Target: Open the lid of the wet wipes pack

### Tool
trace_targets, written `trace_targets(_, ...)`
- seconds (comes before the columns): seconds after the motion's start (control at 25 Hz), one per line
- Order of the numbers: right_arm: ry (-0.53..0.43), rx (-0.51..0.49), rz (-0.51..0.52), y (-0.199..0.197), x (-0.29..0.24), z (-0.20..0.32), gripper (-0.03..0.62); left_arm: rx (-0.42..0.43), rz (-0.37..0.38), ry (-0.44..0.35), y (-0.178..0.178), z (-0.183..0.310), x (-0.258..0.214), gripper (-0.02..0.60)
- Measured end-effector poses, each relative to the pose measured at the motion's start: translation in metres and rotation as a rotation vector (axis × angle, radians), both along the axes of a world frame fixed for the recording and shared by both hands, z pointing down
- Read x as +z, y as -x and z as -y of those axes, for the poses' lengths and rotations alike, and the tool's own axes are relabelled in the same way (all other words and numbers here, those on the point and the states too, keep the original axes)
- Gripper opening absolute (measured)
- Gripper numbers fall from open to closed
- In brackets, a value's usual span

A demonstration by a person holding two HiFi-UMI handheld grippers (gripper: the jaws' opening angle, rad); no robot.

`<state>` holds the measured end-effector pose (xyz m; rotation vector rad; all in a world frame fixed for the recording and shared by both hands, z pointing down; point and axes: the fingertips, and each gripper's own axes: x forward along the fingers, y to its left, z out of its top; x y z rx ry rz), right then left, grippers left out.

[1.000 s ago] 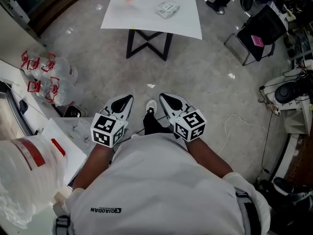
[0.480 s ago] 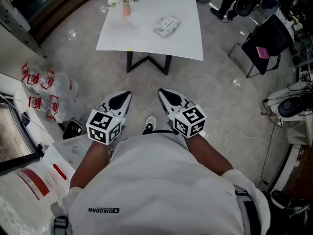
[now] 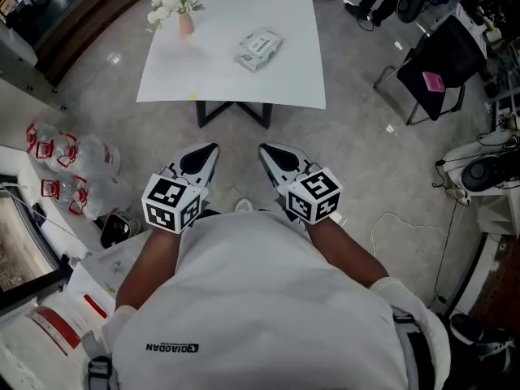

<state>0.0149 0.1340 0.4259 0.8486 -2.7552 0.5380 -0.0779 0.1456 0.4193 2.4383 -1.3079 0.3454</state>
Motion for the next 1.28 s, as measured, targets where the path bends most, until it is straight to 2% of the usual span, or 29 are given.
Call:
trace_targets(0.32, 0.038, 0.030, 0.014, -0.013, 0.002, 0.027, 0.006, 0.014, 0.017, 0.044, -0.007, 0.027, 0.004, 0.009)
trace_targets(0.6, 0.059, 0.054, -0.006, -0.014, 0.016, 0.052, 0.006, 0.053, 0.003, 0.070, -0.013, 0.060, 0.020, 0.009)
trace_targets(0.84, 0.053, 0.064, -0.042, -0.008, 0.014, 0.093, 0.006, 0.093, -0.011, 0.036, -0.012, 0.118, 0.010, 0.009)
trace_targets(1.08, 0.037, 0.079, -0.068, 0.011, 0.001, 0.160, 0.006, 0.112, 0.019, 0.013, 0.017, 0.187, 0.001, 0.009)
trace_targets(1.28, -0.016, 0.094, -0.093, 0.036, -0.022, 0.221, 0.006, 0.160, 0.025, -0.014, 0.038, 0.245, -0.013, 0.009)
